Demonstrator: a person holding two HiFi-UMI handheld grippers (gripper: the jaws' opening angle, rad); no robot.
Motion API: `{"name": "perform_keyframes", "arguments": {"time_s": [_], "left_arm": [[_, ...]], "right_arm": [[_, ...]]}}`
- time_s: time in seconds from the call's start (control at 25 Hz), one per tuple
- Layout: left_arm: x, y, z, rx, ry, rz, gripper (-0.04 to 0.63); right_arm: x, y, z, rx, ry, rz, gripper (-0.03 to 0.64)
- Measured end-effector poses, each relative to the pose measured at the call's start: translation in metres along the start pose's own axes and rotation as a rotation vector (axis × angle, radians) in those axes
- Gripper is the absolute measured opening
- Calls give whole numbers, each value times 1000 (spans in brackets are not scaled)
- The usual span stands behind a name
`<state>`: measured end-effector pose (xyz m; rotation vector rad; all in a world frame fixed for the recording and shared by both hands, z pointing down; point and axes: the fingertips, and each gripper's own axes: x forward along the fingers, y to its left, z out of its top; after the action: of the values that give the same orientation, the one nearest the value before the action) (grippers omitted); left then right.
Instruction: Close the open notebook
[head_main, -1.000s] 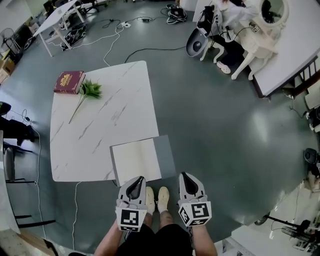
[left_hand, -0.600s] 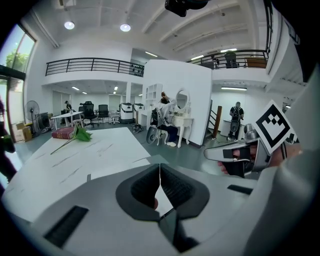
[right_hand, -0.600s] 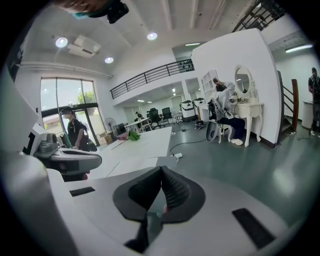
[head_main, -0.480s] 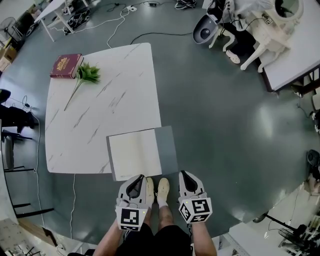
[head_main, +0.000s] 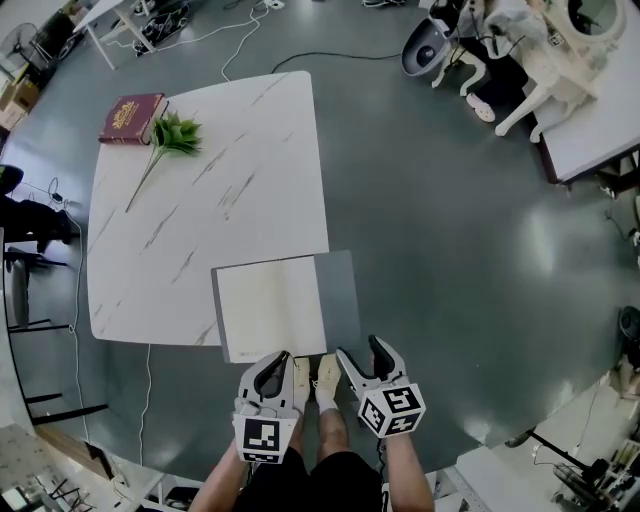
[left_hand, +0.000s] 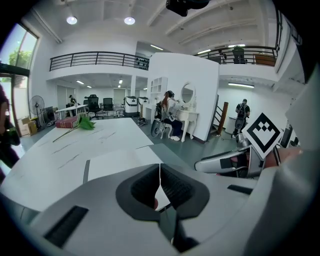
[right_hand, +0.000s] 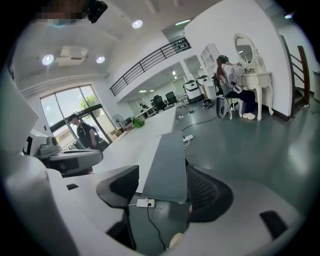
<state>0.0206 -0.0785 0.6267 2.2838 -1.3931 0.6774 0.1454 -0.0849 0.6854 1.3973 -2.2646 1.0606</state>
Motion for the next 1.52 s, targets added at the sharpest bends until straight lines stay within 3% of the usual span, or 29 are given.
{"name": "perform_keyframes", "arguments": {"time_s": [0.24, 0.76, 1.16, 1.52], "left_arm": [[13, 5, -16, -19, 30, 11, 25], [29, 5, -34, -36, 65, 5, 25], [26, 5, -30, -37, 62, 7, 25], [15, 10, -20, -37, 41, 31, 25]], "right_arm": [[20, -9, -15, 27, 47, 36, 349], [39, -19, -36, 58, 101, 80, 357], [34, -20, -31, 49, 113, 74, 249], [22, -18, -20, 29, 96, 53, 196]]}}
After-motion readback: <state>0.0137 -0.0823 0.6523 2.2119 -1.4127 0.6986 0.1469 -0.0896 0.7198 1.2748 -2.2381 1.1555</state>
